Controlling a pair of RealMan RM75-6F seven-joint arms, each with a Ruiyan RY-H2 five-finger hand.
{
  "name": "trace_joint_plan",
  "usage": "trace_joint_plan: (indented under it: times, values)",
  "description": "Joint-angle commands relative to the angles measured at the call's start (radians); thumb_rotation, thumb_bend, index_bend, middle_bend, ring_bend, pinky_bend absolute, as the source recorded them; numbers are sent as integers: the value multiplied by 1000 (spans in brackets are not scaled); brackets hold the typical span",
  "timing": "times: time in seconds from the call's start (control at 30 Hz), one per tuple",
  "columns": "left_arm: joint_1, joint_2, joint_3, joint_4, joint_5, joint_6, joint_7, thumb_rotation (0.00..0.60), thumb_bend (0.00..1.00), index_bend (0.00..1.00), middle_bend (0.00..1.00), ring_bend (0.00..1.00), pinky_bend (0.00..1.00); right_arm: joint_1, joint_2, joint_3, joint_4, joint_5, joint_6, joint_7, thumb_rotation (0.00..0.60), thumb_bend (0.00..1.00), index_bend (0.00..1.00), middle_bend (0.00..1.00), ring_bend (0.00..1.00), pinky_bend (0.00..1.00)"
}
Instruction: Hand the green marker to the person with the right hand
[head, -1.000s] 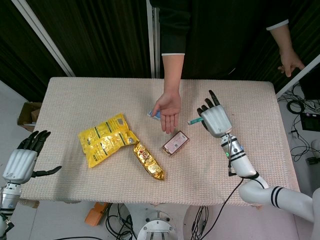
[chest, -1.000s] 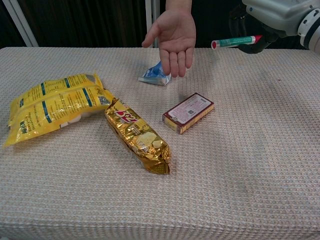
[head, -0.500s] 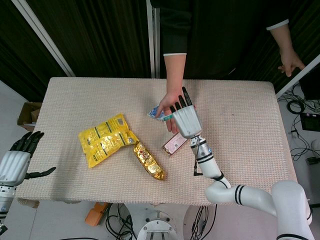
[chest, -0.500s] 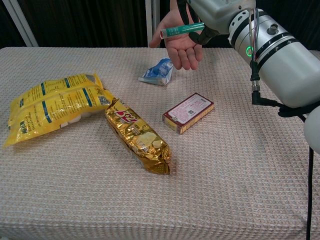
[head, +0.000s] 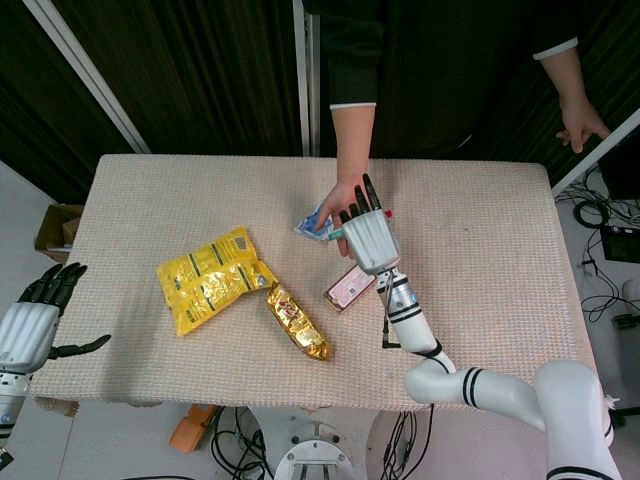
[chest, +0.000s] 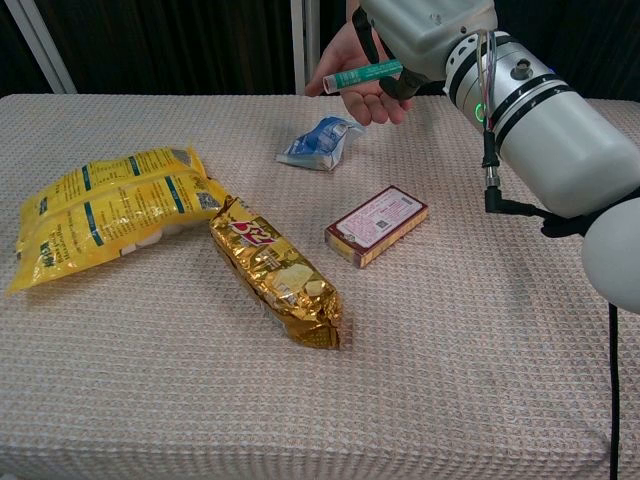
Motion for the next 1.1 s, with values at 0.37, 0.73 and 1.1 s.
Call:
trace_joint_plan:
  times: [0.37,0.73,1.1]
  values:
    - [-1,3,-2,-4,0,0,0,314,0,36,64,66,208,-17,38,-9,-45,-10,14,-1,600,185,224,254,11,0]
    - [10,11,-3,-10,-5,14,-8,311,0,37,64,66,208,-342,457,-244,-414,-193,228,308,600,166,3,26,0,0]
    - [20,17,5,-38,-6,13,22,308,0,37,64,66,208,-668,677,-435,-395,-142,298,740,600,213,0,0,0,0]
